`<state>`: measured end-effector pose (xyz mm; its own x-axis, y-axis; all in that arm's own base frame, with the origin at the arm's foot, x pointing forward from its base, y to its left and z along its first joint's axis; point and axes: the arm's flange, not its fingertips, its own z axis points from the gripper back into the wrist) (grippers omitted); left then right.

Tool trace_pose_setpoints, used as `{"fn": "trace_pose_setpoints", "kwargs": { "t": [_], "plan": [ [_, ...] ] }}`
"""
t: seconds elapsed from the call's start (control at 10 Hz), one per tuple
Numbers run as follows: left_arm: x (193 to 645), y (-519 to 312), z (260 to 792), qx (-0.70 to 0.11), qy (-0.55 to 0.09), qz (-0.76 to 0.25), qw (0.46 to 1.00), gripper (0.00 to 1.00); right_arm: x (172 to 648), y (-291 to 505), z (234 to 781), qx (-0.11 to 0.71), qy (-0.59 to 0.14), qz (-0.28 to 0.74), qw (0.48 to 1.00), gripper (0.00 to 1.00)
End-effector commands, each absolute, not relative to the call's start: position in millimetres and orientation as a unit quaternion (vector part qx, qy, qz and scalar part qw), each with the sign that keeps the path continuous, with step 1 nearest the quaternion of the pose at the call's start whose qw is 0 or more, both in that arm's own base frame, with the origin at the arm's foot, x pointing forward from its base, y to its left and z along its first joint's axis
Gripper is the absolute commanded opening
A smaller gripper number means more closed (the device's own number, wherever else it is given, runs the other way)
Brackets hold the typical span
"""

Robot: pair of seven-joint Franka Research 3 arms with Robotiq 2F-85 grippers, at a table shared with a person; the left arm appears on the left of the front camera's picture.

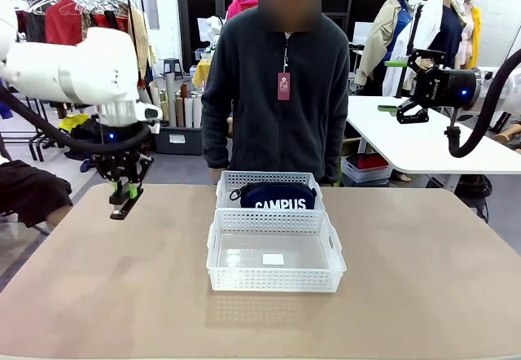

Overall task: Distribute items into two baskets.
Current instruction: Pick up the Stapler that the person points to.

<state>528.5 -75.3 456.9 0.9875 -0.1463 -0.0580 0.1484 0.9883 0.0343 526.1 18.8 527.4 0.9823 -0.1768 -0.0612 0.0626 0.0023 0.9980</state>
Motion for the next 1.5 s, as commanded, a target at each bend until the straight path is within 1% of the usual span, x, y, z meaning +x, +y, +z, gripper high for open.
{"fn": "trace_pose_setpoints", "kwargs": {
  "t": [0.0, 0.4, 0.8, 1.1, 1.2, 1.3, 1.4],
  "plan": [
    [524, -71, 487, 0.028, 0.020, -0.099, 0.995, 0.00, 524, 20, 529, 0.705, -0.046, -0.091, 0.702, 1.00],
    [505, -85, 559, 0.007, 0.038, -0.098, 0.994, 0.00, 524, 20, 529, 0.705, -0.046, -0.091, 0.702, 1.00],
    [492, -80, 615, -0.006, -0.002, -0.095, 0.995, 0.00, 524, 20, 529, 0.705, -0.046, -0.091, 0.702, 1.00],
    [481, -78, 632, -0.009, -0.026, -0.102, 0.994, 0.00, 524, 20, 529, 0.705, -0.046, -0.091, 0.702, 1.00],
    [479, -80, 629, 0.006, -0.052, -0.098, 0.994, 0.00, 524, 20, 529, 0.705, -0.046, -0.091, 0.702, 1.00],
    [485, -82, 631, 0.007, -0.019, -0.094, 0.995, 0.00, 524, 20, 529, 0.705, -0.046, -0.091, 0.702, 1.00],
    [485, -82, 631, 0.007, -0.019, -0.094, 0.995, 0.00, 524, 20, 529, 0.705, -0.046, -0.091, 0.702, 1.00]
  ]
}}
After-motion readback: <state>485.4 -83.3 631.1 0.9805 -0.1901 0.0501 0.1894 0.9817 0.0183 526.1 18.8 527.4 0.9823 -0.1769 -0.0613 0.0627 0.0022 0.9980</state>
